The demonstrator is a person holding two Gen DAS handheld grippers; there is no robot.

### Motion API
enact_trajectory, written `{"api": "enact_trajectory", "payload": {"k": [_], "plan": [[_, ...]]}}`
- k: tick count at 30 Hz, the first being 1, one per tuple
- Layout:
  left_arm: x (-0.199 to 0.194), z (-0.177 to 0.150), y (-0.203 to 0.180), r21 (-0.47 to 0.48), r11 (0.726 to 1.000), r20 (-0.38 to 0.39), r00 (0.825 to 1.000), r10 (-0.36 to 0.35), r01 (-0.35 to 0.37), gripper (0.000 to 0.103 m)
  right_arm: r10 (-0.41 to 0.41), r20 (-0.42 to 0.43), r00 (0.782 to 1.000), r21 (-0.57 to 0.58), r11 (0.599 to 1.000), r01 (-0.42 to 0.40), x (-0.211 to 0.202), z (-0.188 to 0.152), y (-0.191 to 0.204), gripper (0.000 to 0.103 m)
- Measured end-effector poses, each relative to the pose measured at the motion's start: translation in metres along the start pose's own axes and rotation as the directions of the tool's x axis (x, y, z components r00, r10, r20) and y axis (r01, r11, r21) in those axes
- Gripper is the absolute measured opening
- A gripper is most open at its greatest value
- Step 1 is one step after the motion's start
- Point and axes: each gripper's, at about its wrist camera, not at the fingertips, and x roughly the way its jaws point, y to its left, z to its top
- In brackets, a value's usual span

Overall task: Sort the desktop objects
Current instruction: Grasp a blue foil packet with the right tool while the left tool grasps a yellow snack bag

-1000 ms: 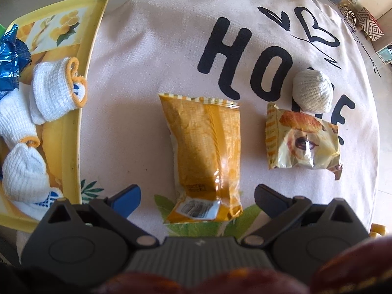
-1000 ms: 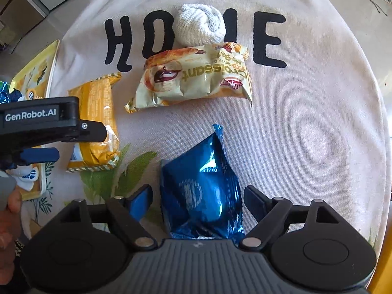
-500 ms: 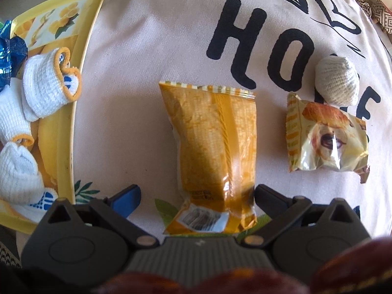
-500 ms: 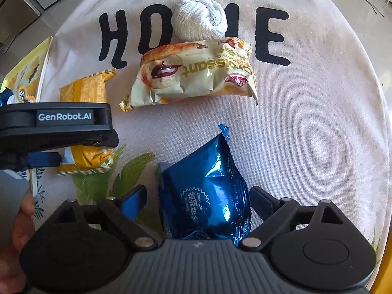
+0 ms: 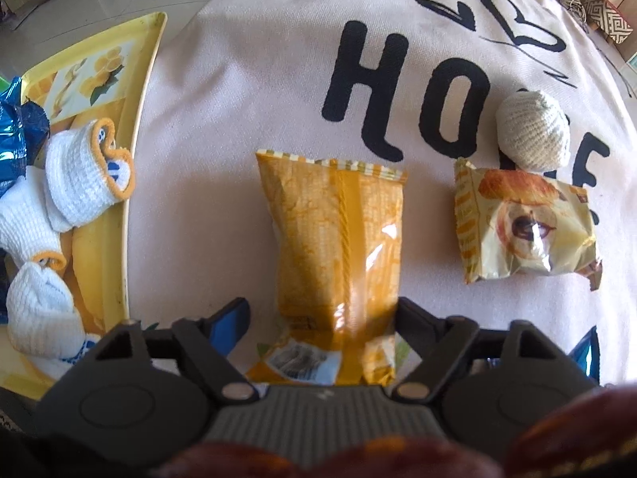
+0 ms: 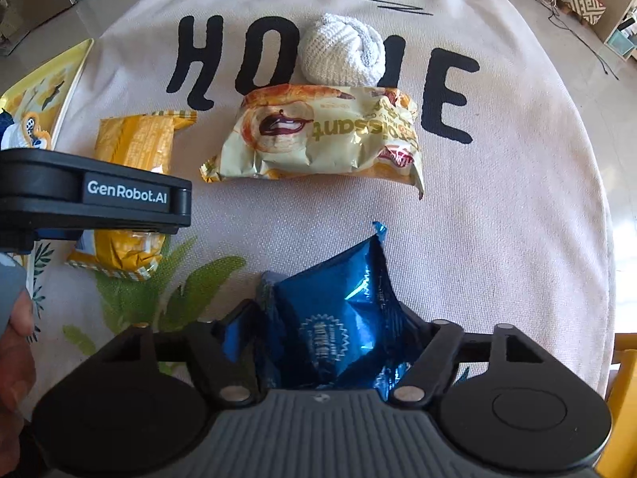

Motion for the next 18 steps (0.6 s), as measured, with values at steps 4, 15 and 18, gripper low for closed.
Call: {"api": "enact_trajectory", "payload": {"k": [4, 15, 18], "plan": [[-0.004, 0.002, 0.008, -0.047, 0.996, -0.008, 0.997, -0.071, 0.071, 0.061, 0.02, 0.021, 1.0, 0.026, 0.999, -0.02, -0.01, 0.001, -0.016, 0.067], [-0.012, 0.006, 0.024, -0.092, 0.989, -0.004, 0.993, -0.12, 0.12, 0.06, 0.067, 0.068, 0.995, 0.07, 0.995, -0.072, -0.014, 0.024, -0.004, 0.067], [-0.011, 0.007, 0.016, -0.115, 0.984, -0.017, 0.99, -0.138, 0.135, 0.06, 0.065, 0.061, 0.996, 0.075, 0.995, -0.07, -0.006, 0.027, -0.005, 0.067]]}}
